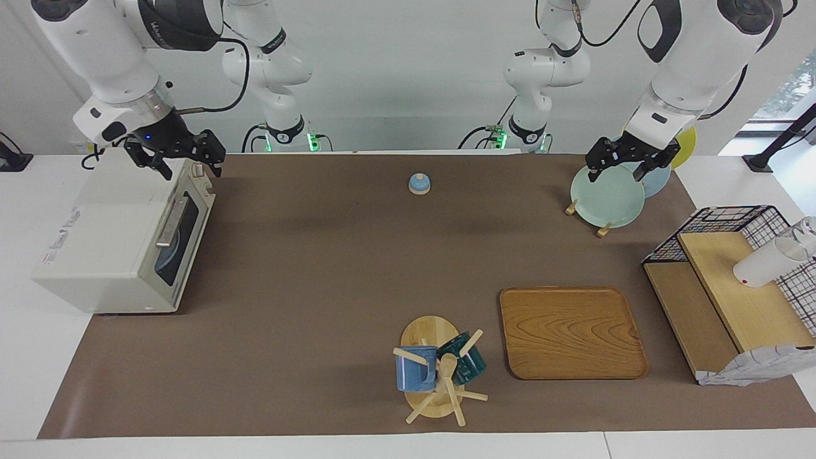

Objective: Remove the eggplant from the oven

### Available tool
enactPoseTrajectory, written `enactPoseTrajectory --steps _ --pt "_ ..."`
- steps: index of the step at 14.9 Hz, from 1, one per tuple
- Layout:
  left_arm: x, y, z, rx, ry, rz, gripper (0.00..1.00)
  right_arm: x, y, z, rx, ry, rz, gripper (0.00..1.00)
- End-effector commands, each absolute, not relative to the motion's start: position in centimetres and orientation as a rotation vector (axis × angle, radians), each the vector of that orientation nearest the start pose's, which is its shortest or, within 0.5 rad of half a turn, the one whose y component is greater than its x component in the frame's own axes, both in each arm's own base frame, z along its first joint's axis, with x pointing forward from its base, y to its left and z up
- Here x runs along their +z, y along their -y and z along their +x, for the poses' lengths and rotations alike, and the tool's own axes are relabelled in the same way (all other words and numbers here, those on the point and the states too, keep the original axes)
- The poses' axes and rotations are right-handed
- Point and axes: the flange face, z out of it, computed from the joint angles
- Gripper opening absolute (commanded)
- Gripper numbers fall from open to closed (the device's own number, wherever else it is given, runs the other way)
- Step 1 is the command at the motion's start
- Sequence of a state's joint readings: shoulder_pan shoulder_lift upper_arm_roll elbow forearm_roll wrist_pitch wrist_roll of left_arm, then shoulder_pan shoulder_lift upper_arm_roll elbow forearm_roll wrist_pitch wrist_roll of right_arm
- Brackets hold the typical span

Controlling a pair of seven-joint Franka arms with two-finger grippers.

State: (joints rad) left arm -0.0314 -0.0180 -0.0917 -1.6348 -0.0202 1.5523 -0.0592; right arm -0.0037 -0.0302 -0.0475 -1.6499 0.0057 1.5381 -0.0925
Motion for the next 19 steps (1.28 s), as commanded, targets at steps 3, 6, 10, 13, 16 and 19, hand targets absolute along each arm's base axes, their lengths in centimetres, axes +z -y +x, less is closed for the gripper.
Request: enactPoseTrajectory --steps 3,6,10,13,16,19 --pt "60.5 6.7 53.7 0.084 -0.079 -3.161 1.0 60.7 2.2 53.6 0.126 0.078 -3.159 1.0" --pt "60.5 6.7 53.7 0.084 -0.079 -3.161 1.0 60.7 2.2 53.3 0.122 0.124 -3.162 1.0" --pt "60.5 6.8 53.7 0.084 -0.081 -3.16 1.0 59.9 2.1 53.4 0.077 0.265 -3.159 0.0" --pt "60.5 6.8 53.7 0.084 -0.081 -3.16 1.0 58.8 2.3 52.9 0.055 0.261 -3.162 0.0" --pt "60.5 6.7 53.7 0.086 -0.079 -3.16 1.0 56.8 3.8 53.4 0.002 0.08 -3.245 0.0" --pt "60.5 6.7 53.7 0.084 -0.079 -3.161 1.0 53.4 5.1 53.5 0.032 0.023 -3.296 0.0"
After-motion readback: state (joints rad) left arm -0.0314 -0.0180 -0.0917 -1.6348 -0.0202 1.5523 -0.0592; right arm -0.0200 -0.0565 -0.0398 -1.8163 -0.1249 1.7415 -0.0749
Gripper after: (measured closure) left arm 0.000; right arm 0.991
